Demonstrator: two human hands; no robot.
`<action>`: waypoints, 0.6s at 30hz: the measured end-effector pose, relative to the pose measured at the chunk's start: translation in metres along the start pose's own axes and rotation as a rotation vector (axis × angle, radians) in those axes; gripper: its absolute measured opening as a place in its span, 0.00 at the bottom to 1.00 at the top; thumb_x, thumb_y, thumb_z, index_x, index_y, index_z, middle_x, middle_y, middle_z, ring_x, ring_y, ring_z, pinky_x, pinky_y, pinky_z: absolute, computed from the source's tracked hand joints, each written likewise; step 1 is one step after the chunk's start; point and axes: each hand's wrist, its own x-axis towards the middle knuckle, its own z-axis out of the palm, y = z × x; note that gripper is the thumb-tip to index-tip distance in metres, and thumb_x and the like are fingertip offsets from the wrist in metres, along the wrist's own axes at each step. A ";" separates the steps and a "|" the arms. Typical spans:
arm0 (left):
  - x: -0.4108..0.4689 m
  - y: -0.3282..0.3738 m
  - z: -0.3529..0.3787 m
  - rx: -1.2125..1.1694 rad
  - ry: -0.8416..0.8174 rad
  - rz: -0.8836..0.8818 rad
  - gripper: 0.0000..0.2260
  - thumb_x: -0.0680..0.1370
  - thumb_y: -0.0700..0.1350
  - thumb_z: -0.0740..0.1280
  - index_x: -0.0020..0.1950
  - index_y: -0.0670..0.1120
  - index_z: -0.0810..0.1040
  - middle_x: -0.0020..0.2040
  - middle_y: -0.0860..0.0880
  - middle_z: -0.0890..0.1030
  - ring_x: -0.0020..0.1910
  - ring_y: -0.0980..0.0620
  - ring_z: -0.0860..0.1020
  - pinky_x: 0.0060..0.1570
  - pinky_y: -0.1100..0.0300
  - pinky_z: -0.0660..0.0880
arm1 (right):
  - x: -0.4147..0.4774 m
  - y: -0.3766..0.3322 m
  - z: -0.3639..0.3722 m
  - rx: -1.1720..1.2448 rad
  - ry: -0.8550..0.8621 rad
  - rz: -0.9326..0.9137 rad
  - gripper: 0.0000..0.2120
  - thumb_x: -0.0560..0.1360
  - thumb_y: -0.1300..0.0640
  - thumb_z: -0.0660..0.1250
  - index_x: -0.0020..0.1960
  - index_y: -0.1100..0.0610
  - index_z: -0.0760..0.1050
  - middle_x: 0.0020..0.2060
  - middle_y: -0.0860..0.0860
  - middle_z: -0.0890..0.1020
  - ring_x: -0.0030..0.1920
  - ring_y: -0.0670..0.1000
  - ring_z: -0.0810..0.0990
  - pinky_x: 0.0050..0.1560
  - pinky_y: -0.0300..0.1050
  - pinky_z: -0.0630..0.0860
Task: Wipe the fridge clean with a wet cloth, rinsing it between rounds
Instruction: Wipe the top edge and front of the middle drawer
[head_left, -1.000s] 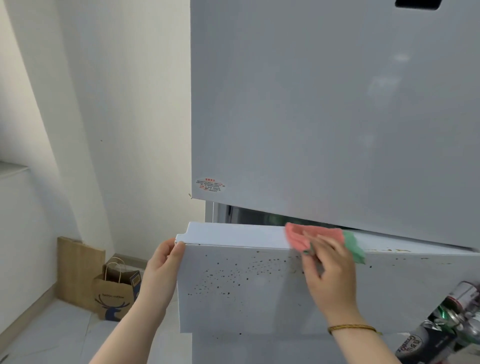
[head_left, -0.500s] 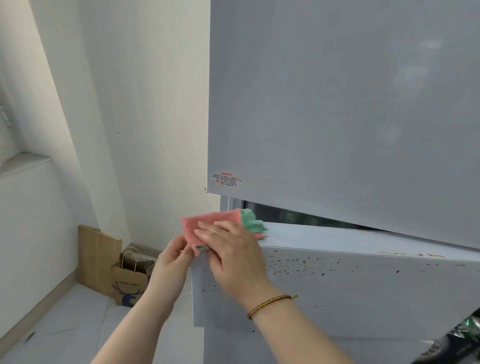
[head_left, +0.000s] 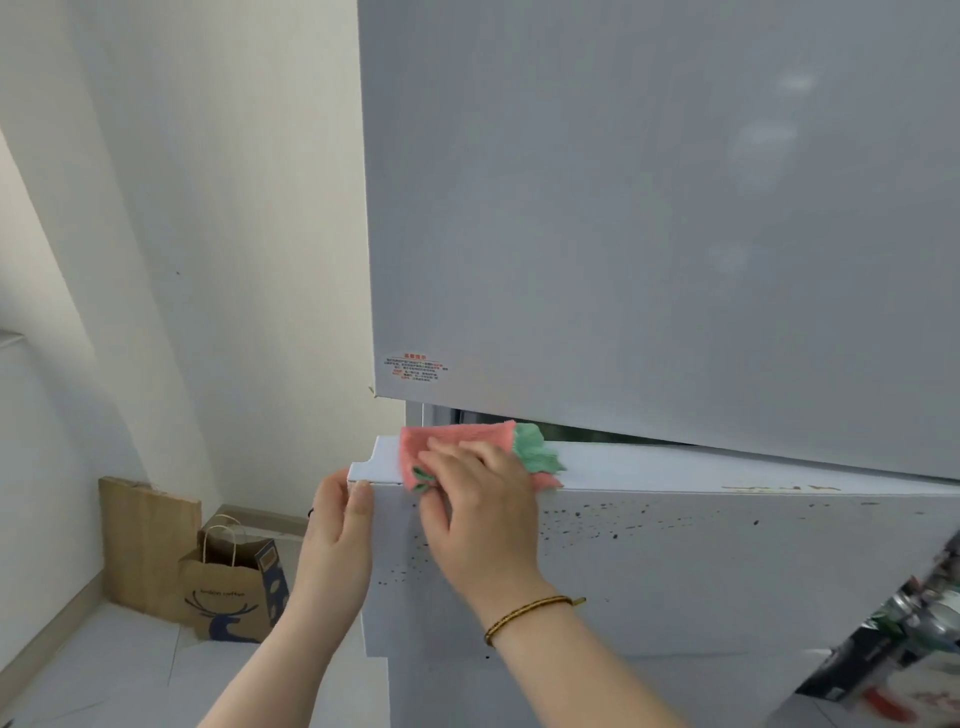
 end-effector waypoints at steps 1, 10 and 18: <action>-0.003 -0.002 0.003 0.163 0.058 0.113 0.16 0.77 0.51 0.55 0.61 0.47 0.69 0.61 0.44 0.73 0.60 0.47 0.67 0.59 0.54 0.61 | 0.000 -0.002 0.001 0.012 -0.002 -0.022 0.15 0.66 0.55 0.58 0.43 0.55 0.82 0.43 0.46 0.85 0.45 0.46 0.76 0.49 0.39 0.67; -0.033 -0.001 0.044 0.667 0.059 0.744 0.23 0.80 0.55 0.42 0.54 0.48 0.74 0.60 0.50 0.74 0.67 0.53 0.59 0.70 0.55 0.36 | -0.036 0.113 -0.096 -0.067 0.092 0.137 0.16 0.66 0.58 0.58 0.42 0.62 0.82 0.39 0.53 0.84 0.46 0.47 0.73 0.46 0.37 0.69; -0.040 0.010 0.047 0.685 0.052 0.678 0.21 0.77 0.53 0.51 0.47 0.42 0.80 0.55 0.41 0.80 0.61 0.48 0.64 0.69 0.63 0.35 | -0.041 0.164 -0.136 -0.087 0.234 0.565 0.22 0.68 0.50 0.54 0.36 0.66 0.79 0.35 0.59 0.81 0.40 0.57 0.77 0.40 0.40 0.64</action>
